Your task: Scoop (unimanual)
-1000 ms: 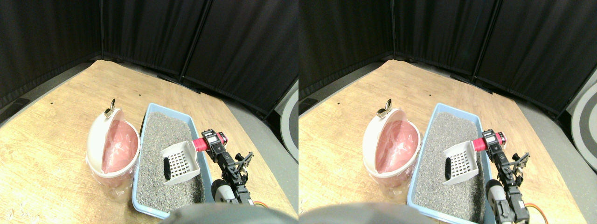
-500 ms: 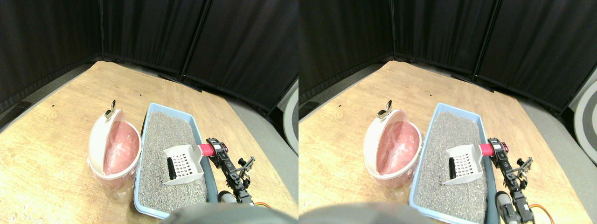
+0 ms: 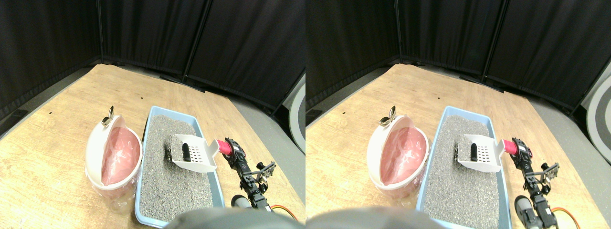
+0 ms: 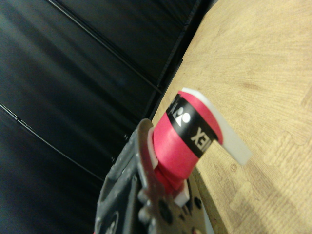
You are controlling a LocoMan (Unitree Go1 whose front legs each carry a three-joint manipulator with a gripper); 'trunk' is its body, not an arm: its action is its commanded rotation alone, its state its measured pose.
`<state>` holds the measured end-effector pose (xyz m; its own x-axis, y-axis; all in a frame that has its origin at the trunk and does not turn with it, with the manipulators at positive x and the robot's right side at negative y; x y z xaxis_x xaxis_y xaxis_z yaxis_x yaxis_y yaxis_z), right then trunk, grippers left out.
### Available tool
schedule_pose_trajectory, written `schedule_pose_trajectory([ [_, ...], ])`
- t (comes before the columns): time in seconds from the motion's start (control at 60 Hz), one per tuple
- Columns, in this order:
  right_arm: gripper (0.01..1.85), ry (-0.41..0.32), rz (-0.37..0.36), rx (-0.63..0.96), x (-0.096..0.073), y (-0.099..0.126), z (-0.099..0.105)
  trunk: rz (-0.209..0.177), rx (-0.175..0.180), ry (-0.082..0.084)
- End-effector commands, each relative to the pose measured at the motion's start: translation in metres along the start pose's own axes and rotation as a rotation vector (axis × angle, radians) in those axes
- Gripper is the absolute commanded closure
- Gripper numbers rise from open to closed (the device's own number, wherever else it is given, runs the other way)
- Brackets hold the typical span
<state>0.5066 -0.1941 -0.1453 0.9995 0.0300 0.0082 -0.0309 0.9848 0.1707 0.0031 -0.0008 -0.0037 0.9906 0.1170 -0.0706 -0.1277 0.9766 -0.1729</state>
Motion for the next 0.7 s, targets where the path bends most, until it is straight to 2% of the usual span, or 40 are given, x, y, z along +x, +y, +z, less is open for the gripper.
schedule_pose_trajectory([
  [0.017,1.8,-0.118,0.025,0.09,0.003,0.007,0.022,-0.001,-0.001,-0.03],
  [0.167,1.8,-0.167,0.049,0.134,0.008,0.007,0.039,-0.007,0.002,-0.04],
  [0.267,1.8,-0.191,0.04,0.14,0.011,0.007,0.049,-0.008,0.003,-0.049],
  [0.467,1.8,-0.208,0.053,0.165,0.015,0.009,0.066,-0.009,0.002,-0.059],
  [0.55,1.8,-0.218,0.066,0.184,0.016,0.009,0.068,-0.008,0.0,-0.059],
  [0.7,1.8,-0.214,0.049,0.291,0.015,0.011,0.064,-0.005,-0.002,-0.066],
])
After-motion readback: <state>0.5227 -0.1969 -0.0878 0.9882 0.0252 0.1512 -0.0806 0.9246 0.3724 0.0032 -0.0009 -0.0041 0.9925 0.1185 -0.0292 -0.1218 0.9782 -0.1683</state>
